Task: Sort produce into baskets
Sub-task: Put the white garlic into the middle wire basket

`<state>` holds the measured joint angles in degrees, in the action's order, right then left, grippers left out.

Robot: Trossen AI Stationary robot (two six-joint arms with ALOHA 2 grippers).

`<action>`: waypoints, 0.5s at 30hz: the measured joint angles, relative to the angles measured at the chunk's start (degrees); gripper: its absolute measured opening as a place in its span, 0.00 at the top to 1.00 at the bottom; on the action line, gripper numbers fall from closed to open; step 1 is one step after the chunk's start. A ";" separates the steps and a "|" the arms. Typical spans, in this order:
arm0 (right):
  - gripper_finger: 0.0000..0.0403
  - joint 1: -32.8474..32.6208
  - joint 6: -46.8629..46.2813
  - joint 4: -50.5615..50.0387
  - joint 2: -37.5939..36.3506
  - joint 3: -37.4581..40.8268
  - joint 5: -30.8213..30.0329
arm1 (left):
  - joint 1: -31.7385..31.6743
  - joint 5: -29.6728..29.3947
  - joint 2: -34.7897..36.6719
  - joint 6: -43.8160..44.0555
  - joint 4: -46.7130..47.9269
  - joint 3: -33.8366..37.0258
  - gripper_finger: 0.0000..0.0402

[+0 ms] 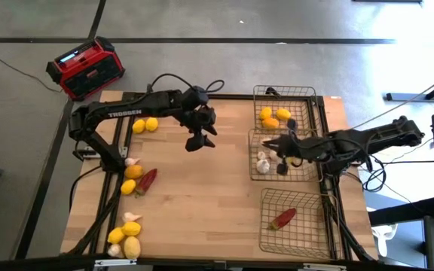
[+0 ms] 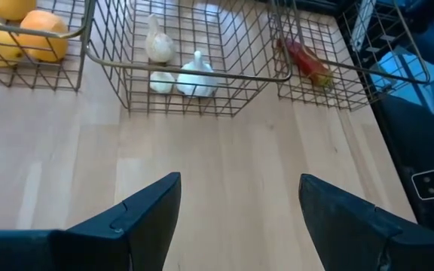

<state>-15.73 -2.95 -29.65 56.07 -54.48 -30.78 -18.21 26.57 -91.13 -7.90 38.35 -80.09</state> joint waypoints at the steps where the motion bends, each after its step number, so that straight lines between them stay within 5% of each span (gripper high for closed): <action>1: 0.96 0.00 -2.04 -1.20 -0.18 0.00 0.86 | 0.15 -0.02 0.00 0.00 0.00 0.00 0.34; 7: 0.96 0.00 -13.35 -12.72 -0.43 1.37 4.24 | 0.39 -0.01 -0.04 -0.63 -0.01 0.00 0.34; 15: 0.96 0.00 -21.81 -13.49 -1.15 8.96 9.00 | 0.37 -0.02 -0.07 -1.08 -0.07 0.00 0.34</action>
<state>-15.73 -24.76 -43.14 54.92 -45.52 -21.78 -17.85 26.55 -91.20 -8.98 38.28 -80.09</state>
